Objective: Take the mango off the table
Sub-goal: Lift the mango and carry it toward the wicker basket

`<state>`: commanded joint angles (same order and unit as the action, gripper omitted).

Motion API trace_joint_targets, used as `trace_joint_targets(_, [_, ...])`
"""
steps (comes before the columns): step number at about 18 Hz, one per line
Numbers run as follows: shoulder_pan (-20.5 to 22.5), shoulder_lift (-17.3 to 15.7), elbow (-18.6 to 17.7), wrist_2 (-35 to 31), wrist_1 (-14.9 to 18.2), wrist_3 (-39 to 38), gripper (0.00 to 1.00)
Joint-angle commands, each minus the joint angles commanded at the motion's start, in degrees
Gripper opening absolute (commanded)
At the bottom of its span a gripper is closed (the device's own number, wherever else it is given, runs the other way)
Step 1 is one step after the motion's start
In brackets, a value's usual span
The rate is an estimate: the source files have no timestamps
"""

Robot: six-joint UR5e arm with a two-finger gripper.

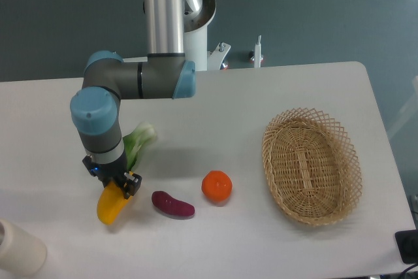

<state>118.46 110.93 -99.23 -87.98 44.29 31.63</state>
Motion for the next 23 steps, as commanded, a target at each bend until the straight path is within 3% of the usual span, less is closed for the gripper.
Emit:
trace_joint_targets(4, [5.27,-4.14,0.62,0.44,1.14,4.83,0.56])
trace_joint_targets(8, [11.51,-7.65,1.76,2.54,6.67,12.03,0.56])
trace_joint_targets(11, [16.78,-8.89,3.95,5.09,11.94,18.27,0.56])
trace_joint_targets(13, [19.16,-9.15,4.66,5.19,13.53,21.53,0.56])
trace_joint_targets(17, [22.42,-9.5,4.84,6.06,13.89,24.52,0.56])
trace_joint_targets(23, [22.86,-9.59,4.66,7.12,13.8,24.97,0.56])
